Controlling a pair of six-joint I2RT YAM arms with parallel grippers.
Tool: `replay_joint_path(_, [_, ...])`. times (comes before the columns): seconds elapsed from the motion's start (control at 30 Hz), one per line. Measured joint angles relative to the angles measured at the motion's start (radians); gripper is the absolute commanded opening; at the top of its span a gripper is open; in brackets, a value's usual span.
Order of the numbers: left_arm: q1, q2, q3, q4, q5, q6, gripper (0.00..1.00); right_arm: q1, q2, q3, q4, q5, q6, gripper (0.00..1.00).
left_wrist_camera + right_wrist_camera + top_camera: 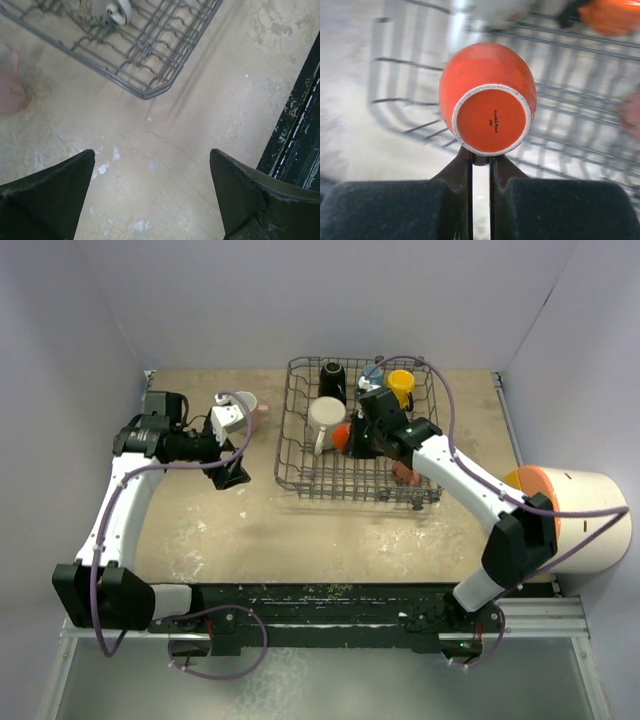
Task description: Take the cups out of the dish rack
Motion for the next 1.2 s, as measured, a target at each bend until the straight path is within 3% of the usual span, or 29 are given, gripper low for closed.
replay_joint_path(0.17, [0.000,-0.103,-0.019,0.042,0.117,0.080,0.93,0.074,-0.116,-0.014,0.103,-0.208,0.110,0.00])
replay_joint_path(0.4, [0.000,-0.121,-0.019,0.076,0.235,0.089,0.86,0.146,-0.218,-0.216,0.496,-0.510,0.387,0.00])
replay_joint_path(0.77, [0.000,-0.199,-0.029,0.104,0.372,0.058,0.70,0.222,-0.180,-0.439,1.114,-0.661,0.800,0.00])
replay_joint_path(1.07, [0.000,-0.216,-0.023,0.172,0.472,-0.071,0.44,0.294,-0.136,-0.447,1.360,-0.669,0.932,0.00])
replay_joint_path(1.13, [0.000,-0.223,-0.022,0.197,0.488,-0.100,0.35,0.309,-0.127,-0.447,1.379,-0.669,0.944,0.00])
replay_joint_path(1.2, [0.000,-0.231,-0.020,0.214,0.503,-0.129,0.18,0.323,-0.119,-0.447,1.403,-0.663,0.956,0.00])
